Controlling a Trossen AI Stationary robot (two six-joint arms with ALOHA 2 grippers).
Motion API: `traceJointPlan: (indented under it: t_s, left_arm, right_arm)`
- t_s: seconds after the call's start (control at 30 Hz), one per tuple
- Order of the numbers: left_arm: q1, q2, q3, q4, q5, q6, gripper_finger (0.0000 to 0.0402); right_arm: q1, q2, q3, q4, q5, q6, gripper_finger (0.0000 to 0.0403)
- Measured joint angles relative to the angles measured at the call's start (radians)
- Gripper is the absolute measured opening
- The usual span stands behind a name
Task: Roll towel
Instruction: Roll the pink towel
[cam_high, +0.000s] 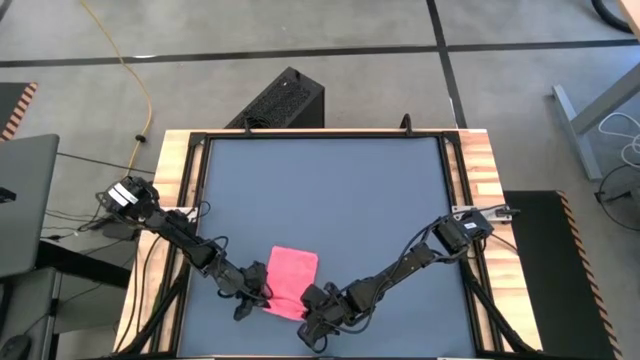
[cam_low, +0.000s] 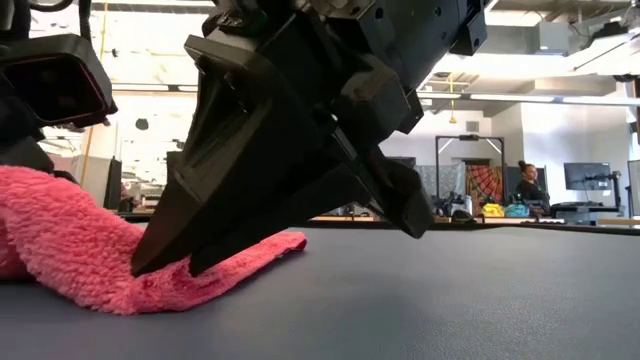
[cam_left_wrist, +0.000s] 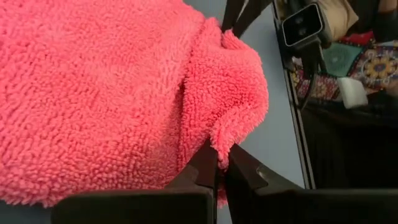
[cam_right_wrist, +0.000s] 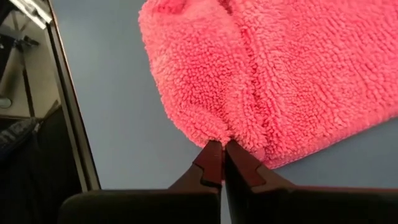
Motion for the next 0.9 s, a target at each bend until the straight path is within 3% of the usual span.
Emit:
traceJointPlan:
  t_s: [0.17, 0.47, 0.67, 0.9]
  left_arm:
    - [0.003, 0.0, 0.0, -0.003, 0.011, 0.0, 0.0]
    - [0.06, -0.001, -0.001, 0.001, 0.137, -0.028, 0.0]
    - [0.101, -0.063, -0.003, -0.087, 0.21, -0.026, 0.0]
    - [0.119, -0.115, -0.006, -0.187, 0.183, -0.012, 0.0]
  right_arm:
    - [-0.008, 0.0, 0.0, 0.004, -0.076, -0.043, 0.0038]
    - [-0.054, -0.013, 0.0, -0.012, -0.217, -0.002, 0.0057]
    - [-0.054, -0.067, -0.002, -0.094, -0.162, -0.013, 0.0058]
    - [-0.065, -0.084, -0.002, -0.145, -0.115, -0.021, 0.0058]
